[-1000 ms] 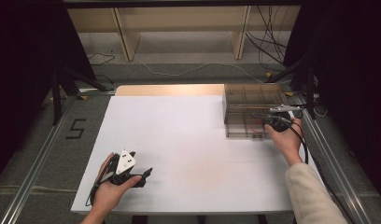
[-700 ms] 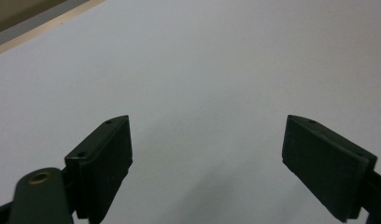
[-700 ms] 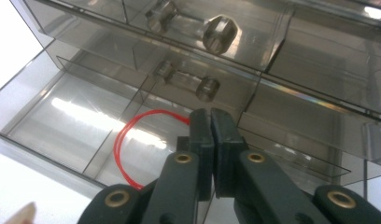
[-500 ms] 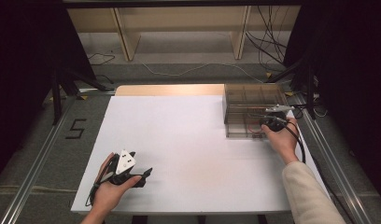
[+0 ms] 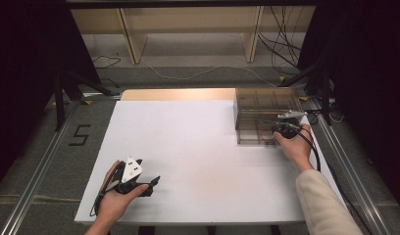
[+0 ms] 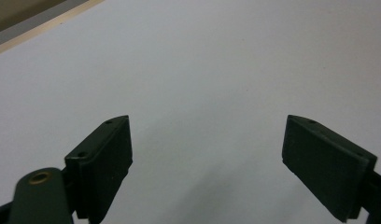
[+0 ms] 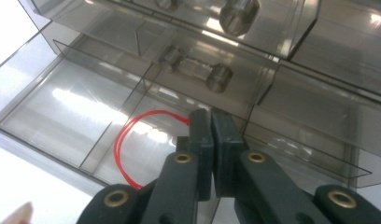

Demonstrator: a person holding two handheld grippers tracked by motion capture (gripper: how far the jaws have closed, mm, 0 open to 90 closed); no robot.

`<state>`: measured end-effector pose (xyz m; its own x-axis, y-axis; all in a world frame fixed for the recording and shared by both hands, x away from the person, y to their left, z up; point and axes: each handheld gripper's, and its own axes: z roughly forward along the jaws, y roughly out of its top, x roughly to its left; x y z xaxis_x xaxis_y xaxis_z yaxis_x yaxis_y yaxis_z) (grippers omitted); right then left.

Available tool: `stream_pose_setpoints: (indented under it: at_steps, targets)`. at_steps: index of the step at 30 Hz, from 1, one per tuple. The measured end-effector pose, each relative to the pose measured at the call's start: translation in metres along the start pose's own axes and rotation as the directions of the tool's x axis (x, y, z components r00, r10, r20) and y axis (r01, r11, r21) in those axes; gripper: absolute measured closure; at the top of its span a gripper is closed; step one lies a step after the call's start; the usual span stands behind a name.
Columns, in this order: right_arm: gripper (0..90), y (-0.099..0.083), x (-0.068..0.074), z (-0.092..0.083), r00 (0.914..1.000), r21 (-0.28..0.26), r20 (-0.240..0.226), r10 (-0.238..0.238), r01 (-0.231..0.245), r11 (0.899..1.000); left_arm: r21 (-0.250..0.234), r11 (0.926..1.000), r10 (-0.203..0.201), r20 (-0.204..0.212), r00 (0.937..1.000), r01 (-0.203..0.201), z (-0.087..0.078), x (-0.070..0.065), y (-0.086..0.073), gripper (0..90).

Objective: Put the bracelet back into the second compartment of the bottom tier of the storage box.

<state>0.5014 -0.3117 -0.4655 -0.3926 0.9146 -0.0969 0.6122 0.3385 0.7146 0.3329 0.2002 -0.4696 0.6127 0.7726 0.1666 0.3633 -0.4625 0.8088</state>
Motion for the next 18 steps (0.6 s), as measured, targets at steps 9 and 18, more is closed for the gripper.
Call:
stream_pose_setpoints:
  at_steps: [9,18]
  targets:
    - [84.2,-0.0011,-0.0006,0.0013,0.9999,0.008,-0.014,-0.006,0.006,1.0,0.0,1.0,-0.005,0.003,1.0,0.005,0.0004,-0.0001,-0.0003,15.9]
    - [75.9,-0.0002,-0.0006,-0.005,0.9995,-0.006,-0.03,0.009,-0.01,1.0,0.001,1.0,-0.005,0.001,1.0,0.005,0.0,-0.0002,-0.0005,15.9]
